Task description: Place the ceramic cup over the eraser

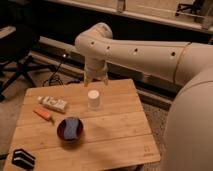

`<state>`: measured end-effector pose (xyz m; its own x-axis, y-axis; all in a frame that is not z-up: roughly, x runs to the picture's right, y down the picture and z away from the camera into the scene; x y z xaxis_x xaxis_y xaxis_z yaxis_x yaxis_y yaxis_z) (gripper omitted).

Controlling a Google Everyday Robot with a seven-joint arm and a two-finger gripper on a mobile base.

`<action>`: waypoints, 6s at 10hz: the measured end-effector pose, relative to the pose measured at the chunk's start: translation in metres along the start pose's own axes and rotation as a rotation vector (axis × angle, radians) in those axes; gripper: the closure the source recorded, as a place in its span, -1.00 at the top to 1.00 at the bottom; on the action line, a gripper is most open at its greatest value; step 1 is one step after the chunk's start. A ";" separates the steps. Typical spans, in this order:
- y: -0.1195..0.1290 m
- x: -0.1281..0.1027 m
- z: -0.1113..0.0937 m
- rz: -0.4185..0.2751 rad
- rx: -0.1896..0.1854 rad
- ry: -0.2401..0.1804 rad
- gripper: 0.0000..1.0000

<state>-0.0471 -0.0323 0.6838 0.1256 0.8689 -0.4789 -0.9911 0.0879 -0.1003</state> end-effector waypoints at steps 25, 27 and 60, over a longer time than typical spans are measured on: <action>0.026 -0.056 0.056 0.099 -0.096 0.015 0.31; 0.032 -0.066 0.075 0.099 -0.066 0.026 0.31; 0.026 -0.077 0.104 0.025 -0.058 0.021 -1.00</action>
<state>-0.0871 -0.0461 0.8087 0.1025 0.8599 -0.5000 -0.9897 0.0375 -0.1384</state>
